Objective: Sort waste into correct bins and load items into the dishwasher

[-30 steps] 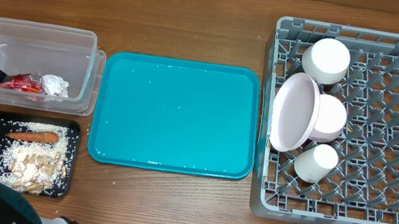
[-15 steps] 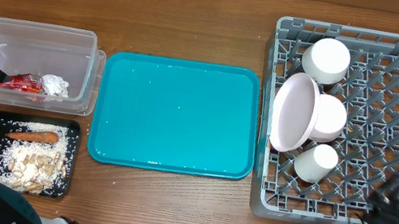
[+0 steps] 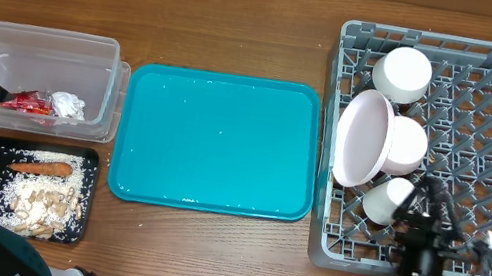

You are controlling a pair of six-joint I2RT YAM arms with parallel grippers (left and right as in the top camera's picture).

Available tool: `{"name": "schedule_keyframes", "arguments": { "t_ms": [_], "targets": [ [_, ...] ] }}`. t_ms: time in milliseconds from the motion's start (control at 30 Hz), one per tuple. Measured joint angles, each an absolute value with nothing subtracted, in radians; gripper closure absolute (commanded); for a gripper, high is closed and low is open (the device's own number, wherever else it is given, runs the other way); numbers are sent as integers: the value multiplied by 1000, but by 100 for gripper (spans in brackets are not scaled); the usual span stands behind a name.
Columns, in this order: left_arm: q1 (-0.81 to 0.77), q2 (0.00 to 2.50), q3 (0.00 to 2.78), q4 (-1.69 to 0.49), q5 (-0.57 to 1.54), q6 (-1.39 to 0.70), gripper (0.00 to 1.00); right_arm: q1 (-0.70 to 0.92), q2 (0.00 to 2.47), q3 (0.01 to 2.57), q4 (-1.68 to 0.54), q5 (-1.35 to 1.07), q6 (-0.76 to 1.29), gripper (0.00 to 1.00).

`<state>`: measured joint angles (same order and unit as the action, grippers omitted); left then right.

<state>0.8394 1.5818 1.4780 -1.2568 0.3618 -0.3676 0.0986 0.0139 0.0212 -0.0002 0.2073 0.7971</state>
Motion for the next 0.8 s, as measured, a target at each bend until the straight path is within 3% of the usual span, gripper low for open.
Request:
{"name": "schedule_keyframes", "arguments": {
  "t_ms": [67, 800],
  "targets": [
    [839, 1582, 1478, -1257, 362, -367, 0, 99, 15, 18, -78, 191, 760, 0],
    [839, 1582, 1478, -1257, 362, -368, 0, 99, 14, 18, -78, 134, 77, 0]
  ]
}}
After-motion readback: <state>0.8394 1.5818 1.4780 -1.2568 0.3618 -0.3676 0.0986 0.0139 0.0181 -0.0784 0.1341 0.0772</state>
